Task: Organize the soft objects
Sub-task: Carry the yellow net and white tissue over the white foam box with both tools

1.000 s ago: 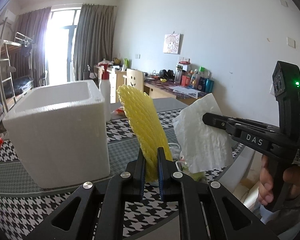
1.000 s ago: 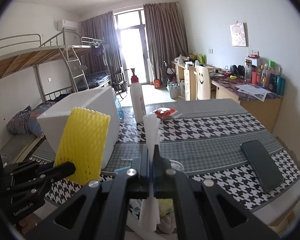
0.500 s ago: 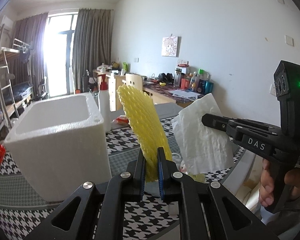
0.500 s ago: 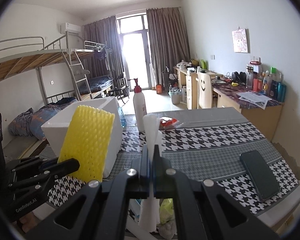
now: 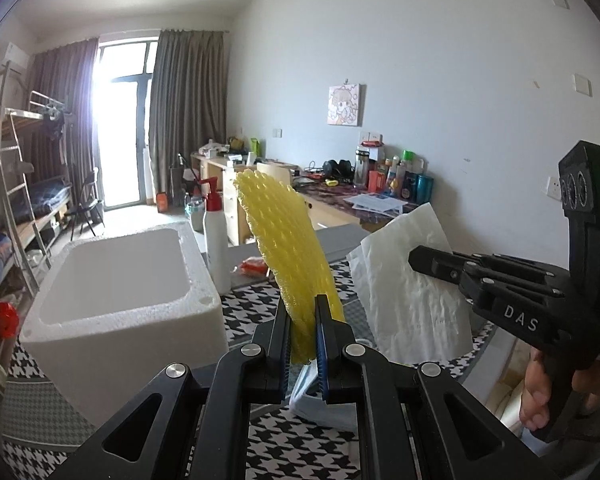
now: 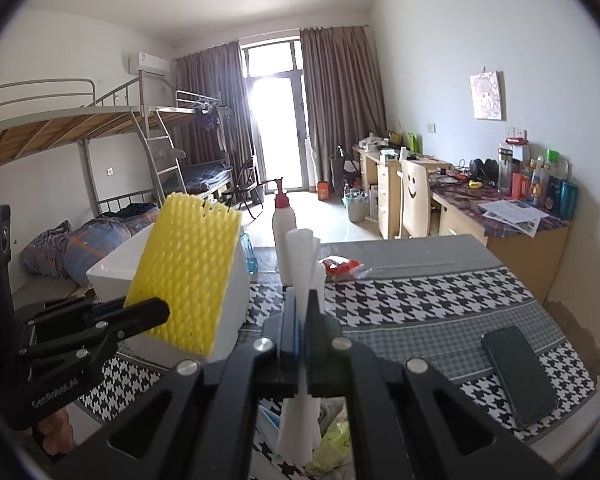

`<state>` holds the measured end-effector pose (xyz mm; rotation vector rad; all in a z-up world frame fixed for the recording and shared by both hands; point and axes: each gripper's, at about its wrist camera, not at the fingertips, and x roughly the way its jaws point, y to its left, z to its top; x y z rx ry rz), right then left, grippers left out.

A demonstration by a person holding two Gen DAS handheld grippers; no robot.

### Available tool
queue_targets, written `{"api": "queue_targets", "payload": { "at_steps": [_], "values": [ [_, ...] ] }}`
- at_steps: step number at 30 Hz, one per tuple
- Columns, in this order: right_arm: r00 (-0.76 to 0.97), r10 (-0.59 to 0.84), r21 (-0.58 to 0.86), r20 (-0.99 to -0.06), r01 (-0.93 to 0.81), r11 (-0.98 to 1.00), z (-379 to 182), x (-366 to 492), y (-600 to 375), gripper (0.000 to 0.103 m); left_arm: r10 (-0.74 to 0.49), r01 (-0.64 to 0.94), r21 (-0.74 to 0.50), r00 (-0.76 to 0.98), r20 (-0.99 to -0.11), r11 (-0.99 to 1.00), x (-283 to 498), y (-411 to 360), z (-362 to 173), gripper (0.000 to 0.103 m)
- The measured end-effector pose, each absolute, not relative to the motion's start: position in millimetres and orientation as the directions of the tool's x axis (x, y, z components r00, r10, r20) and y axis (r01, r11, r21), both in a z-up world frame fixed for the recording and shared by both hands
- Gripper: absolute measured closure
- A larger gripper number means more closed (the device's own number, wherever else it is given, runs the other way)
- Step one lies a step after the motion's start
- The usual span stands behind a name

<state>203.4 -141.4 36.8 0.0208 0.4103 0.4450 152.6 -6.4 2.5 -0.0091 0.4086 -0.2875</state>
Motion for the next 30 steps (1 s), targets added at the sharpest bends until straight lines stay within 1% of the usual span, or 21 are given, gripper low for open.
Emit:
{"api": "queue_targets", "payload": {
  "at_steps": [7, 30],
  "values": [
    [0.819, 0.442, 0.118, -0.367, -0.430, 0.895, 42.3, 207.5, -138.9, 0.099, -0.272, 0.269, -0.062, 0.885, -0.379, 0.961, 154.7, -8.0, 9.7, 0.092],
    [0.830, 0.452, 0.094, -0.327, -0.448, 0.889, 63.4, 217.2, -130.9, 0.099, -0.172, 0.178, -0.012, 0.925, -0.340, 0.984, 174.6, -0.2, 36.4, 0.092]
  ]
}}
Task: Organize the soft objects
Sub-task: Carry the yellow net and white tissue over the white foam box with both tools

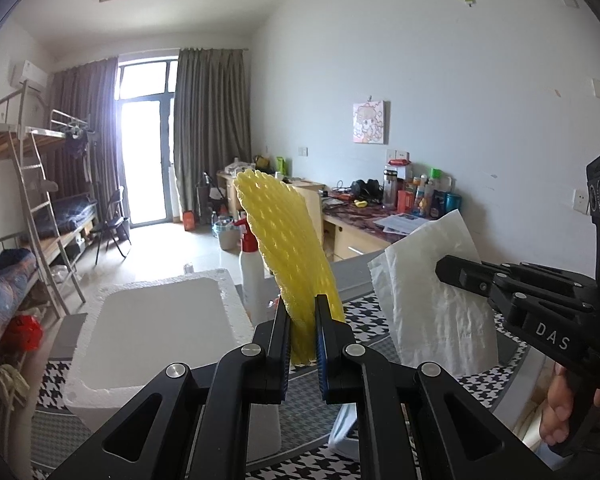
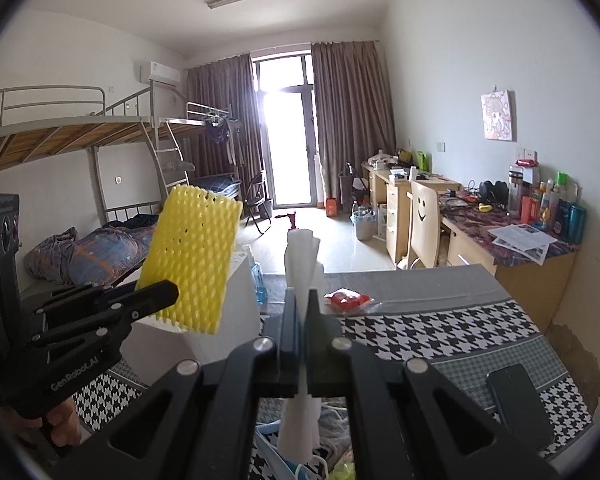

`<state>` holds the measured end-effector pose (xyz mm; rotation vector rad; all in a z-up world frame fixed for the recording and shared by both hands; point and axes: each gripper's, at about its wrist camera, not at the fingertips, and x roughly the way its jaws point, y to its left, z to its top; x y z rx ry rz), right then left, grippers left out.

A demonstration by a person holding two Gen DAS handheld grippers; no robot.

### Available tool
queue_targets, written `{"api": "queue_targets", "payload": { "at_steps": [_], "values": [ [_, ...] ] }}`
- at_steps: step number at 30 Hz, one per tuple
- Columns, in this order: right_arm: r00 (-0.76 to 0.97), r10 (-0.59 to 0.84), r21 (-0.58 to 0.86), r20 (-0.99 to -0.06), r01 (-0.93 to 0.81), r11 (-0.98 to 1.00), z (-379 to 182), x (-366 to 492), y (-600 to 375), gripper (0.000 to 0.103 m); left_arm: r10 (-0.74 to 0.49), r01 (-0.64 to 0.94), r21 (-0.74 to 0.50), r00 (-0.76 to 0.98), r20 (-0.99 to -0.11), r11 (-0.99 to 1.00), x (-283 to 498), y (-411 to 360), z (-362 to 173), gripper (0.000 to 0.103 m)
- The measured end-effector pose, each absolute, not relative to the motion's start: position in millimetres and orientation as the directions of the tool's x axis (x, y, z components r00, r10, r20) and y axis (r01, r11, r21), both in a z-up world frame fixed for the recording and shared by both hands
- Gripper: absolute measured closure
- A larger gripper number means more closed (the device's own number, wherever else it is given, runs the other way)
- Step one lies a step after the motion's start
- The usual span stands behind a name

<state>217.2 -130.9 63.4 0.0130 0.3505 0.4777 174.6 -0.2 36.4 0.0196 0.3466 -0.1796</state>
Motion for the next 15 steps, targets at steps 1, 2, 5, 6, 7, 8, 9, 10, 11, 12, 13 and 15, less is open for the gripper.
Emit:
{"api": "queue_targets", "payload": {
  "at_steps": [1, 2, 5, 6, 7, 8, 9, 10, 11, 12, 13, 15],
  "values": [
    [0.829, 0.454, 0.092, -0.326, -0.450, 0.888, 64.1, 217.6, -130.3, 0.099, -0.166, 0.172, -0.010, 0.928, -0.335, 0.985, 175.0, 0.6, 37.5, 0.092],
    [0.829, 0.455, 0.089, -0.325, -0.452, 0.887, 65.1, 218.0, -128.8, 0.099, -0.163, 0.169, -0.010, 0.929, -0.333, 0.986, 176.4, 1.3, 38.3, 0.092],
    [0.827, 0.461, 0.087, -0.322, -0.459, 0.884, 67.7, 220.3, -126.8, 0.099, -0.152, 0.160, -0.003, 0.932, -0.329, 0.987, 178.3, 2.3, 39.9, 0.092],
    [0.826, 0.464, 0.087, -0.320, -0.462, 0.882, 68.7, 221.2, -126.2, 0.099, -0.149, 0.157, -0.003, 0.933, -0.329, 0.988, 178.9, 3.2, 40.6, 0.092],
    [0.825, 0.466, 0.088, -0.319, -0.464, 0.881, 69.5, 222.2, -125.2, 0.099, -0.149, 0.156, -0.003, 0.933, -0.328, 0.988, 179.6, 3.9, 41.2, 0.092],
    [0.824, 0.469, 0.088, -0.318, -0.467, 0.880, 70.2, 223.5, -124.3, 0.099, -0.144, 0.151, -0.002, 0.933, -0.329, 0.988, 180.4, 4.9, 42.1, 0.092],
    [0.822, 0.471, 0.089, -0.319, -0.469, 0.879, 70.9, 225.2, -124.3, 0.099, -0.136, 0.144, -0.001, 0.935, -0.328, 0.990, 181.0, 6.9, 43.3, 0.092],
    [0.819, 0.476, 0.091, -0.321, -0.473, 0.876, 71.7, 227.0, -123.2, 0.099, -0.131, 0.139, -0.001, 0.936, -0.327, 0.990, 182.1, 8.8, 44.4, 0.092],
    [0.817, 0.479, 0.093, -0.322, -0.476, 0.875, 72.3, 228.2, -122.5, 0.099, -0.126, 0.134, 0.001, 0.937, -0.327, 0.991, 182.8, 10.3, 45.2, 0.092],
    [0.815, 0.480, 0.091, -0.323, -0.478, 0.873, 73.2, 229.5, -121.2, 0.099, -0.118, 0.127, 0.004, 0.938, -0.325, 0.992, 183.7, 12.3, 46.0, 0.092],
    [0.815, 0.481, 0.087, -0.323, -0.480, 0.873, 73.4, 229.2, -119.2, 0.099, -0.111, 0.118, 0.005, 0.940, -0.323, 0.993, 184.4, 13.0, 46.6, 0.092],
    [0.813, 0.484, 0.081, -0.323, -0.486, 0.870, 74.9, 230.6, -116.1, 0.099, -0.102, 0.109, 0.005, 0.941, -0.324, 0.994, 185.7, 14.3, 47.0, 0.092]
  ]
}}
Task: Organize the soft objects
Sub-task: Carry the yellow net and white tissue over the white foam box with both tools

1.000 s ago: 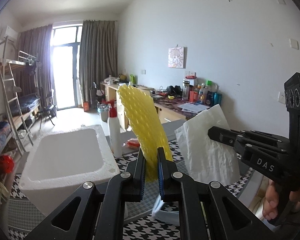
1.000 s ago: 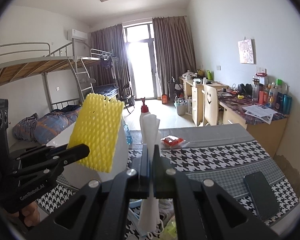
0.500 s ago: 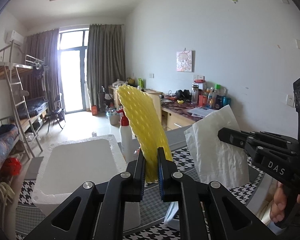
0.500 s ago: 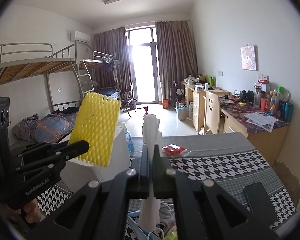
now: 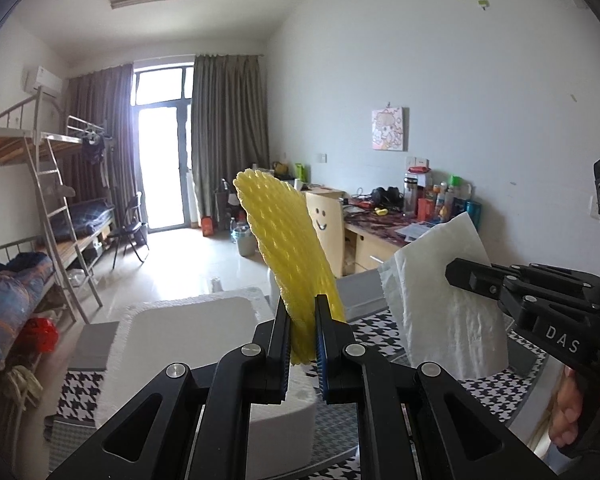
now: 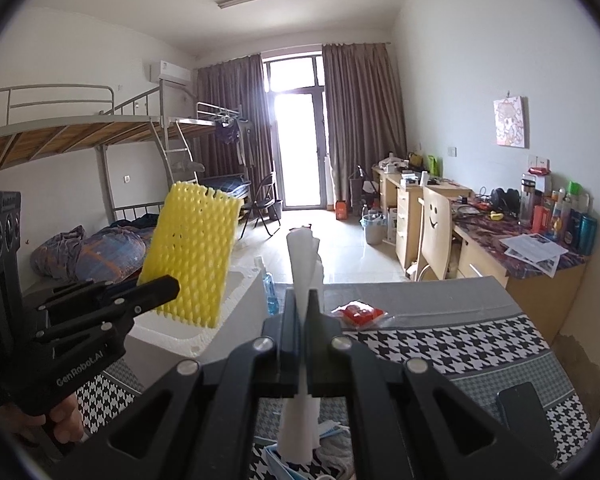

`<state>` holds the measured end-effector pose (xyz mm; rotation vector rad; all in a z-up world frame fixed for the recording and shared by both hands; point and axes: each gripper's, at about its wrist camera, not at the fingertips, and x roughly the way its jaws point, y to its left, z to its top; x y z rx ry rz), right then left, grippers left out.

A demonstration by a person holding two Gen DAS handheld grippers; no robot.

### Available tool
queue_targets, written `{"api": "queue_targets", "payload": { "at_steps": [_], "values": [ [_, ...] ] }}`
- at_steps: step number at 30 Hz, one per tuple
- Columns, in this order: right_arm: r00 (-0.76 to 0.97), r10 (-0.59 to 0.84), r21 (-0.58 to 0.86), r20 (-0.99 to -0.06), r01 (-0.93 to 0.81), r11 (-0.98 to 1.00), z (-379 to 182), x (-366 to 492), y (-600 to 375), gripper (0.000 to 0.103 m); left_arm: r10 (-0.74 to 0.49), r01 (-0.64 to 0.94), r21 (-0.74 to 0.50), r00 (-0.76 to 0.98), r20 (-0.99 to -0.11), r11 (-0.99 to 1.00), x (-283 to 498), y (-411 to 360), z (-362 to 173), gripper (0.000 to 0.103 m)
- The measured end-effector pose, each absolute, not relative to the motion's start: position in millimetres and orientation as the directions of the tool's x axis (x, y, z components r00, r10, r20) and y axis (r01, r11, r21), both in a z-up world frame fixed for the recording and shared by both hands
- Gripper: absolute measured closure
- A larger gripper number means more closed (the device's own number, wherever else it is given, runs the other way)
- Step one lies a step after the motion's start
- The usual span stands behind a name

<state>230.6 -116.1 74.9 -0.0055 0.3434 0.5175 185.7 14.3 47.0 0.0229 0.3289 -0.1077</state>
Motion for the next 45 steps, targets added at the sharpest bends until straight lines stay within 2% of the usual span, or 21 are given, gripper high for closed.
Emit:
{"api": "queue_targets", "payload": {
  "at_steps": [23, 45],
  "values": [
    [0.780, 0.536, 0.057, -0.322, -0.550, 0.833, 89.8, 246.6, -82.9, 0.099, 0.038, -0.033, 0.019, 0.942, -0.334, 0.999, 199.8, 47.1, 49.3, 0.092],
    [0.714, 0.619, 0.050, -0.328, -0.641, 0.766, 96.0, 256.7, -46.7, 0.099, 0.116, -0.115, 0.024, 0.925, -0.361, 0.993, 206.1, 64.5, 38.3, 0.092]
  ]
}}
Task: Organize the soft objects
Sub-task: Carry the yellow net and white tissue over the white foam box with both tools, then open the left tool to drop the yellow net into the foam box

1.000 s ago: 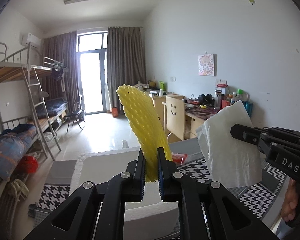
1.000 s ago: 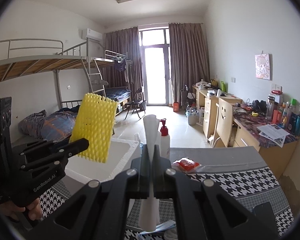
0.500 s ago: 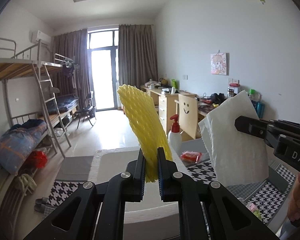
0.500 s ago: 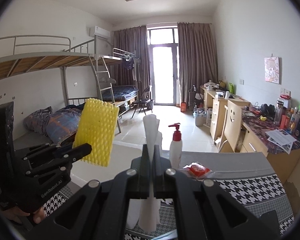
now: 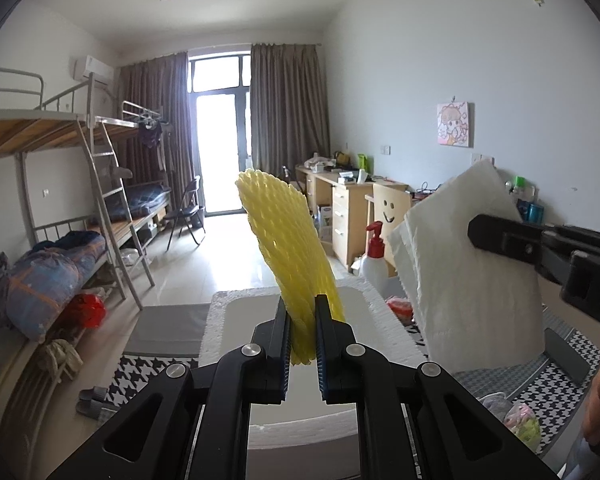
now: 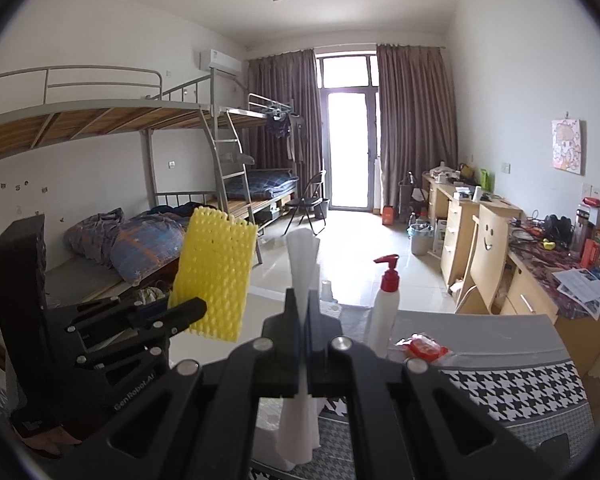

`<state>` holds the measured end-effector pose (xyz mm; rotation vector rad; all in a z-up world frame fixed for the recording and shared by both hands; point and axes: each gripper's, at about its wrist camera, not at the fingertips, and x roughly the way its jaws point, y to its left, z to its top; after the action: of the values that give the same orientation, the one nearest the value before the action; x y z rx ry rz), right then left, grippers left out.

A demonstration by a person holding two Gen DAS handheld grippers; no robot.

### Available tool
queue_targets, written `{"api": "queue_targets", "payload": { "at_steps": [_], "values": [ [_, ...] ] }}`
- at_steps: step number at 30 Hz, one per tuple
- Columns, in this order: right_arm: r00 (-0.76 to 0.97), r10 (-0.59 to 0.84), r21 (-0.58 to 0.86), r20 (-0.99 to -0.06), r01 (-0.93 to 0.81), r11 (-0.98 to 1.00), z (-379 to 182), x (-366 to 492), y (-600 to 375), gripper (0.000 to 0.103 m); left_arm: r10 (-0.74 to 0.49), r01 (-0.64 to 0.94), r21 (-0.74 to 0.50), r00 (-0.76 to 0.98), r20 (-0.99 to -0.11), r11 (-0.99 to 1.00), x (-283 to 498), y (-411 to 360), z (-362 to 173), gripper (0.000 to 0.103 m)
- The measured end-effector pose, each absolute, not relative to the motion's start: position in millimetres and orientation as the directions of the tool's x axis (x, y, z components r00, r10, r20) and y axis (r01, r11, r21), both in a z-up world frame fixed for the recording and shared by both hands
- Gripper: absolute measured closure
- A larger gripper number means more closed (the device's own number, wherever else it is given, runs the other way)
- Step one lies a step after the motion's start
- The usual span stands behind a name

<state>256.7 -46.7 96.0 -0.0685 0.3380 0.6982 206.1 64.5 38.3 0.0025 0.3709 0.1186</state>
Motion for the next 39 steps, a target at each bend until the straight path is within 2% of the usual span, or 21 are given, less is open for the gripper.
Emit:
{"api": "queue_targets", "payload": {
  "at_steps": [13, 15, 16, 17, 18, 19, 20, 23, 26, 31, 33, 39],
  "values": [
    [0.693, 0.637, 0.043, -0.337, -0.665, 0.746, 96.0, 255.8, -29.8, 0.099, 0.120, -0.130, 0.003, 0.904, -0.411, 0.992, 215.1, 79.1, 27.9, 0.091],
    [0.693, 0.636, 0.043, -0.339, -0.664, 0.747, 95.4, 256.3, -28.8, 0.099, 0.116, -0.127, 0.003, 0.897, -0.426, 0.992, 217.8, 80.8, 24.3, 0.088],
    [0.693, 0.635, 0.047, -0.341, -0.662, 0.748, 95.0, 257.1, -28.8, 0.099, 0.112, -0.123, 0.001, 0.895, -0.433, 0.992, 218.9, 80.8, 23.2, 0.086],
    [0.692, 0.635, 0.049, -0.343, -0.662, 0.748, 95.5, 257.6, -27.1, 0.099, 0.107, -0.120, -0.004, 0.893, -0.438, 0.993, 220.0, 81.8, 21.9, 0.075],
    [0.693, 0.634, 0.050, -0.345, -0.660, 0.749, 95.5, 258.0, -26.3, 0.099, 0.103, -0.118, -0.005, 0.890, -0.443, 0.993, 220.5, 82.3, 21.0, 0.057],
    [0.694, 0.632, 0.051, -0.345, -0.659, 0.751, 95.5, 257.9, -25.8, 0.099, 0.097, -0.114, -0.011, 0.889, -0.447, 0.993, 220.8, 83.8, 20.0, 0.048],
    [0.695, 0.631, 0.052, -0.345, -0.657, 0.752, 95.5, 258.0, -25.4, 0.099, 0.094, -0.113, -0.017, 0.890, -0.445, 0.993, 220.9, 84.8, 19.7, 0.034],
    [0.697, 0.628, 0.050, -0.347, -0.655, 0.754, 95.5, 258.7, -24.5, 0.099, 0.103, -0.129, -0.029, 0.893, -0.437, 0.991, 218.6, 89.0, 21.5, 0.025],
    [0.697, 0.628, 0.047, -0.346, -0.655, 0.754, 96.0, 258.5, -23.4, 0.099, 0.137, -0.159, -0.020, 0.901, -0.411, 0.987, 214.4, 90.8, 24.5, 0.008],
    [0.695, 0.629, 0.039, -0.348, -0.659, 0.751, 98.0, 259.3, -18.9, 0.099, 0.155, -0.177, -0.019, 0.906, -0.394, 0.984, 210.4, 95.7, 27.7, 0.005],
    [0.694, 0.630, 0.035, -0.348, -0.662, 0.749, 100.0, 259.9, -16.1, 0.099, 0.178, -0.196, -0.007, 0.905, -0.386, 0.981, 207.7, 97.2, 28.6, 0.001],
    [0.688, 0.645, 0.037, -0.334, -0.674, 0.738, 105.6, 260.0, -11.2, 0.099, 0.213, -0.233, -0.010, 0.902, -0.376, 0.972, 202.3, 108.8, 27.9, 0.001]
  ]
}}
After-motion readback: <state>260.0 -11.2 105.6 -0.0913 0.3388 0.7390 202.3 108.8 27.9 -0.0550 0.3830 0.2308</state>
